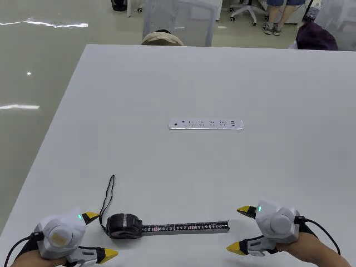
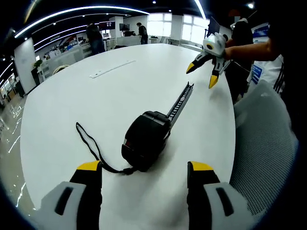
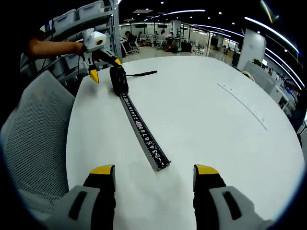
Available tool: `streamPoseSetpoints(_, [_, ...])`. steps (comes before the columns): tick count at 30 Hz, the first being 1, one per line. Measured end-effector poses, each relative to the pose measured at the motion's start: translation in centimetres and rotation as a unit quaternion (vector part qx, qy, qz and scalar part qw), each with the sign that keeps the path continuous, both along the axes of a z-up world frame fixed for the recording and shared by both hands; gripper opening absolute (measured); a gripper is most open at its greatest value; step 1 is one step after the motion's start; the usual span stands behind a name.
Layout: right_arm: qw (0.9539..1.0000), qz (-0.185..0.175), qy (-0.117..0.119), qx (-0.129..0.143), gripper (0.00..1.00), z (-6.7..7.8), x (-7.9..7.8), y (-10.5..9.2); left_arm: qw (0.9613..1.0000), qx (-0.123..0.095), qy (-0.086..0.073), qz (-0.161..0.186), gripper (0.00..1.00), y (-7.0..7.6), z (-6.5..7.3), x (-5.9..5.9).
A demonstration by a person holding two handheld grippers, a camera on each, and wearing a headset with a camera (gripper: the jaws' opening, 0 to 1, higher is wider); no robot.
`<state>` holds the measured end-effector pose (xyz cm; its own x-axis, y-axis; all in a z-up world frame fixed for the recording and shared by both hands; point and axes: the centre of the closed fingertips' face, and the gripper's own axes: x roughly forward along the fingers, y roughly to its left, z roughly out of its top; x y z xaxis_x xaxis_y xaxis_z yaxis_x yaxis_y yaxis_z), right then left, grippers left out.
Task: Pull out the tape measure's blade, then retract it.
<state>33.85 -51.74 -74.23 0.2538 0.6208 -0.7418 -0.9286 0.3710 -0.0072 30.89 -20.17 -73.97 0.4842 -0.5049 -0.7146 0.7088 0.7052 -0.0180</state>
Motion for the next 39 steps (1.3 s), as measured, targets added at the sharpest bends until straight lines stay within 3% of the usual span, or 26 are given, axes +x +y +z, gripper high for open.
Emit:
streamPoseSetpoints(9, [0.9988, -0.047, -0.002, 0.013, 0.76, 1.0, -1.1, -0.1, 0.9993, 0.006, -0.019, 0.031, 0.79, 0.1, 1.2, -0.8])
streamPoseSetpoints(21, [0.9957, -0.086, -0.017, 0.028, 0.84, 2.2, -2.4, -0.1, 0.9966, -0.005, -0.04, 0.071, 0.89, -0.4, 3.2, -1.9])
streamPoseSetpoints(29, [0.9932, -0.106, -0.028, 0.04, 0.86, 3.1, -3.0, 0.1, 0.9936, -0.016, -0.05, 0.1, 0.97, -1.2, 4.0, -2.7])
streamPoseSetpoints(39, [0.9884, -0.14, -0.038, 0.043, 0.89, 3.7, -3.6, -0.5, 0.9898, -0.014, -0.057, 0.13, 0.99, -1.2, 4.3, -3.5])
